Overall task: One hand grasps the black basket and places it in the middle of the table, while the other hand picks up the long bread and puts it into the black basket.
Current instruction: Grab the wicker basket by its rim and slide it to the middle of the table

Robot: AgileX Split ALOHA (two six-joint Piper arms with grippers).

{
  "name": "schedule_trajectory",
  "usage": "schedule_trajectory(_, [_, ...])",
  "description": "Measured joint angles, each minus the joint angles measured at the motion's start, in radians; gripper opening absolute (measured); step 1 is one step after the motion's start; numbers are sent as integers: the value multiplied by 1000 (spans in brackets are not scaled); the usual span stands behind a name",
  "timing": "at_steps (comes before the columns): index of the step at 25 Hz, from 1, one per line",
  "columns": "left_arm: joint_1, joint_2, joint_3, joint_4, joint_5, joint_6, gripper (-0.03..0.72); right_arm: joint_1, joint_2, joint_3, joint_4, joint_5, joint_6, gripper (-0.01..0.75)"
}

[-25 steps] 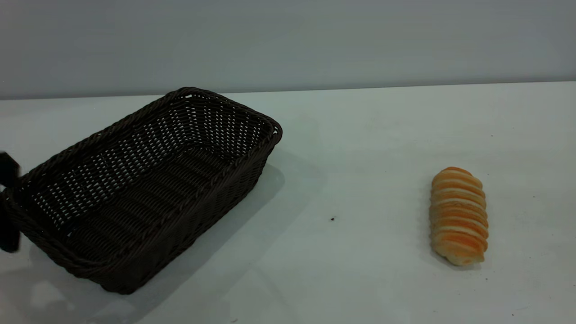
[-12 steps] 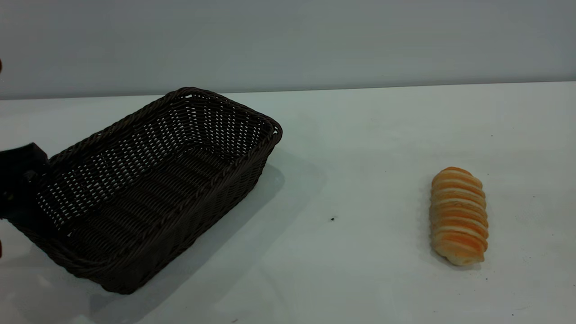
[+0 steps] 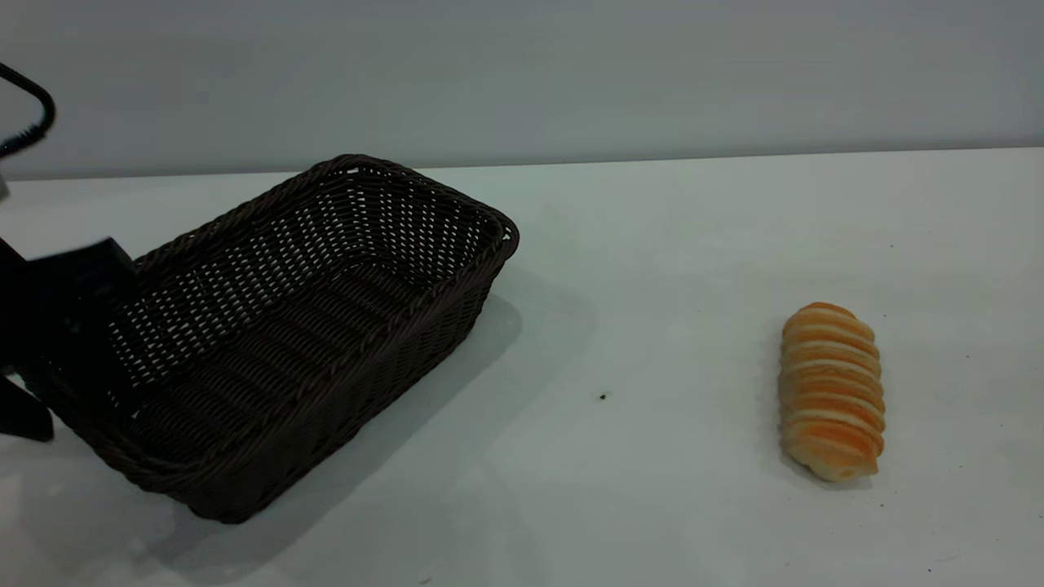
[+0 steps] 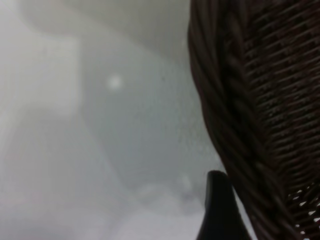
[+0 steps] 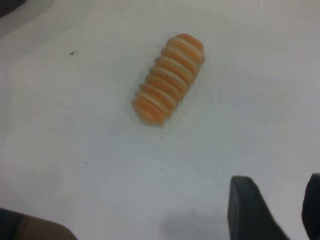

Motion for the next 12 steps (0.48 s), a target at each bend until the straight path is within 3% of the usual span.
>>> schedule_trajectory(6, [0,68,-10,-10,-18,1,488,0,0,0,0,0,0,249])
schedule_trajectory(12, [1,92,-19,-27,-55,5,154,0,0,0,-1,-1,0,249])
